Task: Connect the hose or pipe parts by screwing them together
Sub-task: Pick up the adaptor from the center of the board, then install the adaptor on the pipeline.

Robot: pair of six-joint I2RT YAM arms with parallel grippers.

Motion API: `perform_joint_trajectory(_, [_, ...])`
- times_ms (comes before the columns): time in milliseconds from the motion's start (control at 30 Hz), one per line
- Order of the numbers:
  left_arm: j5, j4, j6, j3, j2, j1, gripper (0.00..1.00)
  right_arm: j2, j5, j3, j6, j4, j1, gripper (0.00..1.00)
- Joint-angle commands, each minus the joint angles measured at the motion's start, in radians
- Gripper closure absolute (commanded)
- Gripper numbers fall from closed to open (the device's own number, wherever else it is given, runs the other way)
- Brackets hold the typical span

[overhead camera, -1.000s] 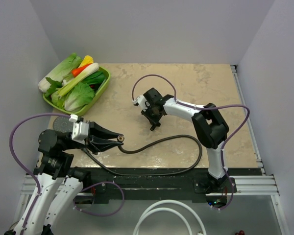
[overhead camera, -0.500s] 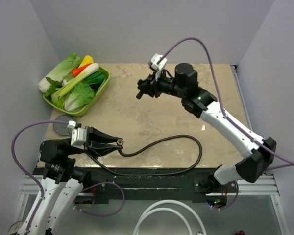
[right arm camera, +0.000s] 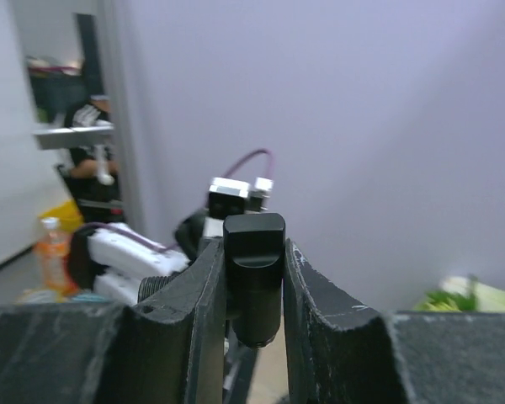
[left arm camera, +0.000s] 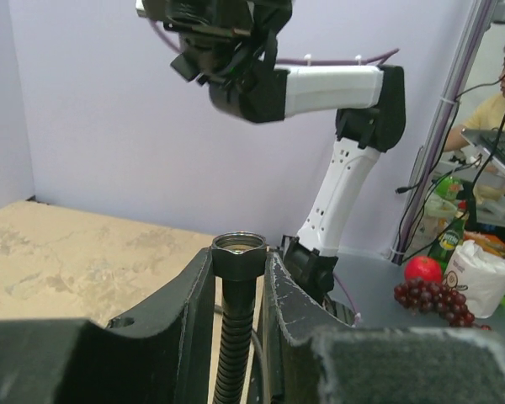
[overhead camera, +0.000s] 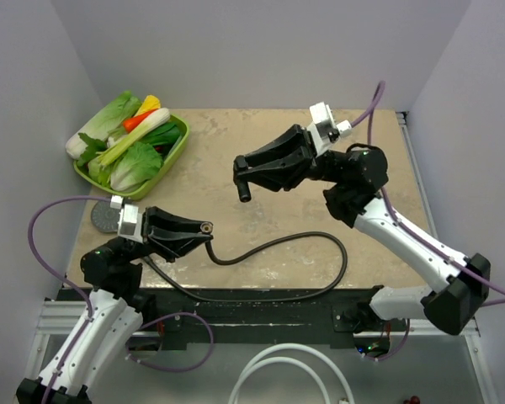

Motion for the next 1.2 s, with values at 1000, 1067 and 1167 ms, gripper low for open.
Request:
perform_joint_trajectory(1000, [-0.081,0.376,-0.245,0.092,0.011,0.007,1.00,0.439,-0.163,0.298,0.696,0.978,0.282,1.00])
perform_joint_trajectory(1067, [-0.083,0.373,-0.244,0.095,0.014,0.007,1.00,0.434,-0.164,0.288,0.691,0.978,0.284,1.00])
perform_joint_trajectory(1167, [-0.093,0.364,-0.241,0.096,0.018,0.007,1.00,0.436,-0.164,0.273,0.665,0.978,0.285,1.00])
